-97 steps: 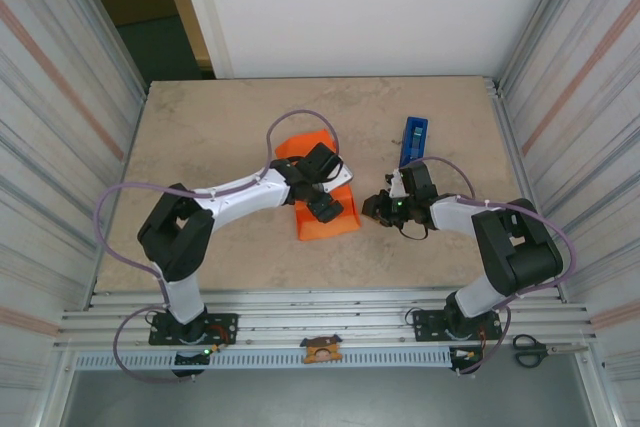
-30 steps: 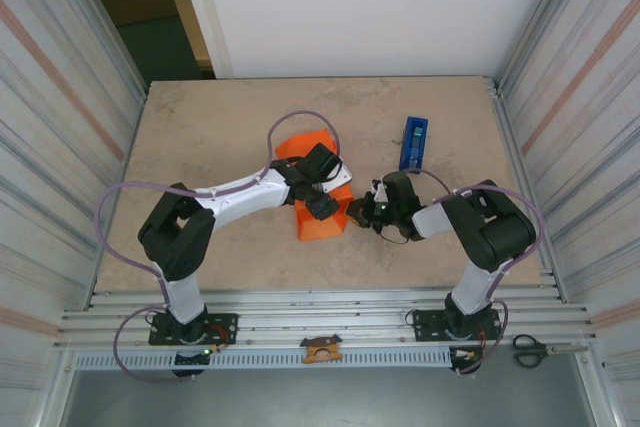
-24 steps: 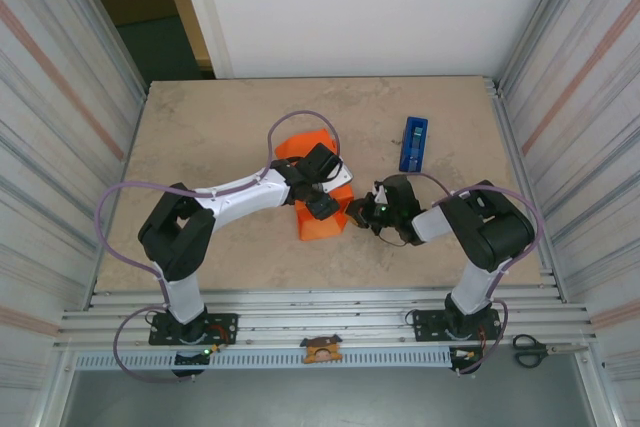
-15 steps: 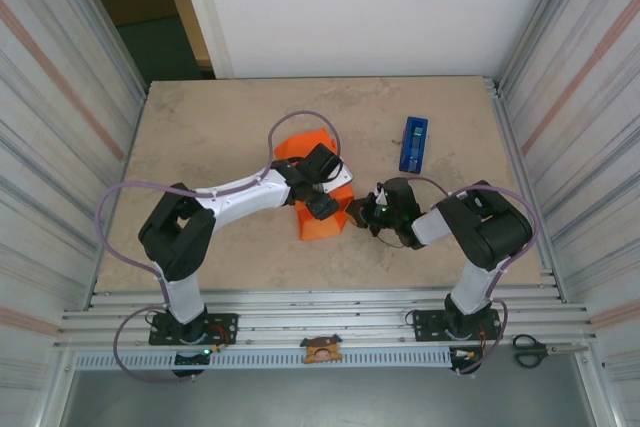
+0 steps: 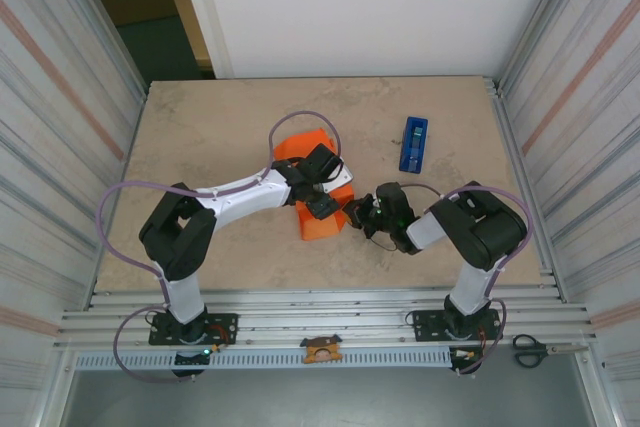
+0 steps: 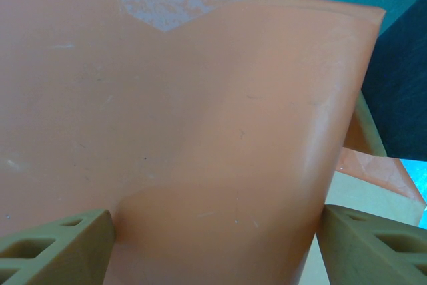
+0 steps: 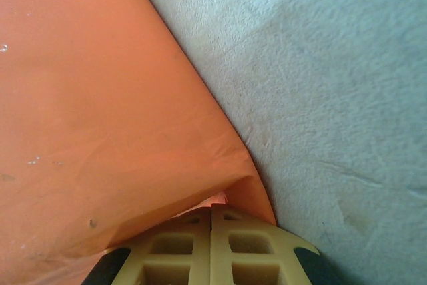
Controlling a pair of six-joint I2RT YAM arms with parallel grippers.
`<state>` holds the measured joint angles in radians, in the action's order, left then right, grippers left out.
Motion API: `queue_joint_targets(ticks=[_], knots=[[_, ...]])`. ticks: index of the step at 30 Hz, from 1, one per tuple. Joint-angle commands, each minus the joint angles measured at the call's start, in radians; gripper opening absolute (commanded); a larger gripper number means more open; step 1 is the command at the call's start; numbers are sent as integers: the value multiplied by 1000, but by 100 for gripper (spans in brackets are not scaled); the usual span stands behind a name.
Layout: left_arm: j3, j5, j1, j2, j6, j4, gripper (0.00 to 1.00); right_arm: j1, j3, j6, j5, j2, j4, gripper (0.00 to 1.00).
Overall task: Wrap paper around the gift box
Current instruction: Fold the wrapping paper around the gift box.
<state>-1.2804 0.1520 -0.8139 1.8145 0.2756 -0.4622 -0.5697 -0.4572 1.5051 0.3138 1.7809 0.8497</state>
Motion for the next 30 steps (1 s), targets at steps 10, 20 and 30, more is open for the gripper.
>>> queue_joint_targets(ticks=[10, 20, 30], knots=[[29, -51, -13, 56, 1, -95, 79, -14, 11, 14, -50, -7, -111, 0], [27, -46, -13, 55, -3, -98, 79, -80, 62, 13, -92, -42, -98, 0], [24, -44, -14, 55, -6, -101, 79, -162, 99, 88, -150, 6, 41, 0]])
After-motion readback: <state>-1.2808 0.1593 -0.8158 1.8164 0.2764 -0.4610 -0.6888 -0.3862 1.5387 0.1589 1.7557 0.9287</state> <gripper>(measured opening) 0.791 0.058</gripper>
